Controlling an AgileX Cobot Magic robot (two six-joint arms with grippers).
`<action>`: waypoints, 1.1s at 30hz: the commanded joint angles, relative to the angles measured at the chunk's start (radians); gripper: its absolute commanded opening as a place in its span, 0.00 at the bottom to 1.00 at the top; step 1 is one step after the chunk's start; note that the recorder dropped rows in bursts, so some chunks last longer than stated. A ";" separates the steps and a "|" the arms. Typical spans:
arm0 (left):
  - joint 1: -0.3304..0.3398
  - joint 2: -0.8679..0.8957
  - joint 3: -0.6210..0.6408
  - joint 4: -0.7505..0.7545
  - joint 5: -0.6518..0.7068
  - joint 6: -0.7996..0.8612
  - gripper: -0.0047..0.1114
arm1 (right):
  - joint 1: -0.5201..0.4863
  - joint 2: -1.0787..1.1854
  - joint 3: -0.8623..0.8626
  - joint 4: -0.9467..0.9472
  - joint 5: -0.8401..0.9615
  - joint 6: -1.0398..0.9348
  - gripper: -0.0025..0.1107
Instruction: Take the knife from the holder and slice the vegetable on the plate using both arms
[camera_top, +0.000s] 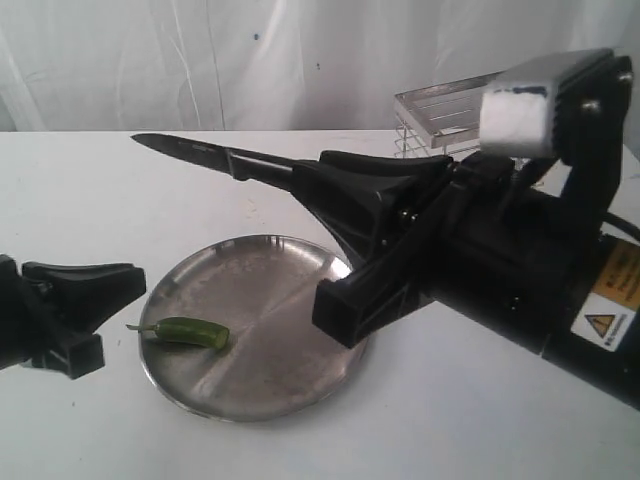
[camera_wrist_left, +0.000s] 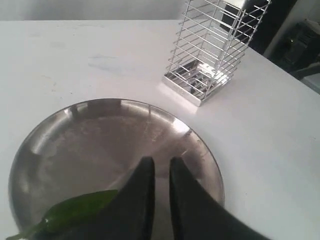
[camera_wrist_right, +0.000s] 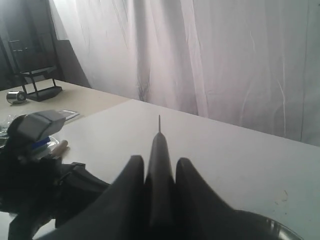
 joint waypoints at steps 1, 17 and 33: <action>-0.054 0.140 -0.078 -0.067 -0.041 0.114 0.20 | 0.001 0.043 -0.010 -0.015 -0.033 0.010 0.07; -0.173 0.290 -0.250 -0.118 0.021 0.223 0.20 | 0.001 0.160 -0.010 -0.012 0.173 0.014 0.07; -0.173 0.288 -0.250 0.064 0.042 0.208 0.34 | 0.001 0.158 -0.010 0.141 0.218 0.012 0.02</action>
